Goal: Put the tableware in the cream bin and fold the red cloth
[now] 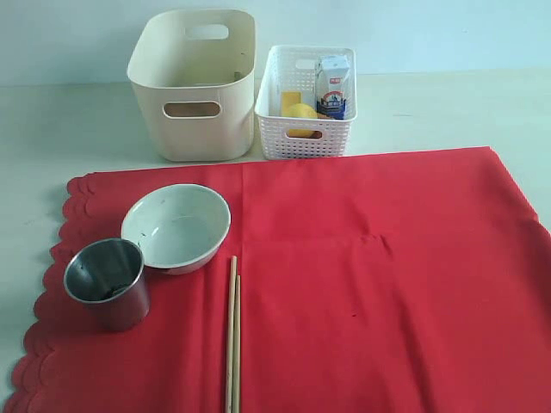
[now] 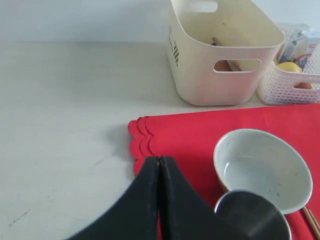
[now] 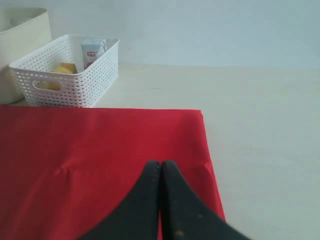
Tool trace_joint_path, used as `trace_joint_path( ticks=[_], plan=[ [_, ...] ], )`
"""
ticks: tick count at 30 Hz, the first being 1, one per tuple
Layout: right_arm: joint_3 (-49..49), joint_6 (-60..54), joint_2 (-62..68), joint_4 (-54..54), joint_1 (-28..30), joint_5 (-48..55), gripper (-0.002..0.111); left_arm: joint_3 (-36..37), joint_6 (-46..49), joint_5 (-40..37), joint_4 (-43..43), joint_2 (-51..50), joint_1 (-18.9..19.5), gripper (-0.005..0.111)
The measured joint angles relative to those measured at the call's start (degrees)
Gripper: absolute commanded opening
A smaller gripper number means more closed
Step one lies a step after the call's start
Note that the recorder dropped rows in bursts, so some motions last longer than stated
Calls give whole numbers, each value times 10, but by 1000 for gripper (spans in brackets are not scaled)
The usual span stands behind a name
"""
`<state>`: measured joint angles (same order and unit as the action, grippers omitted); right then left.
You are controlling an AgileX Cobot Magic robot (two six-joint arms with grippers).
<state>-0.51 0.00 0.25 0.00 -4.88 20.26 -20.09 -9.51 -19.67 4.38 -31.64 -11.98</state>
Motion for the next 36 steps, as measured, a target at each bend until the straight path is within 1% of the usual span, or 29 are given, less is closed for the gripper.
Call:
trace_joint_path(
  ticks=[5, 7, 11, 12, 15, 21, 22, 23, 29, 36],
  plan=[
    [0, 0, 0, 0, 0, 0, 0, -7, 0, -2, -5, -51, 0, 1],
    [0, 0, 0, 0, 0, 0, 0, -15, 0, -4, -11, -81, 0, 8],
    [0, 0, 0, 0, 0, 0, 0, -38, 1, -15, -19, -147, -9, 32],
    [0, 0, 0, 0, 0, 0, 0, -44, 2, -18, -20, -162, -14, 41],
    [0, 0, 0, 0, 0, 0, 0, -62, 6, -36, -21, -215, -33, 53],
    [0, 0, 0, 0, 0, 0, 0, -99, 41, -80, -44, -297, -68, 54],
    [0, 0, 0, 0, 0, 0, 0, -106, 53, -86, -52, -311, -71, 54],
    [0, 0, 0, 0, 0, 0, 0, -117, 88, -96, -77, -338, -73, 54],
    [0, 0, 0, 0, 0, 0, 0, -155, 198, -113, -166, -427, -73, 54],
    [0, 0, 0, 0, 0, 0, 0, -187, 226, -116, -184, -519, -73, 54]
  ],
)
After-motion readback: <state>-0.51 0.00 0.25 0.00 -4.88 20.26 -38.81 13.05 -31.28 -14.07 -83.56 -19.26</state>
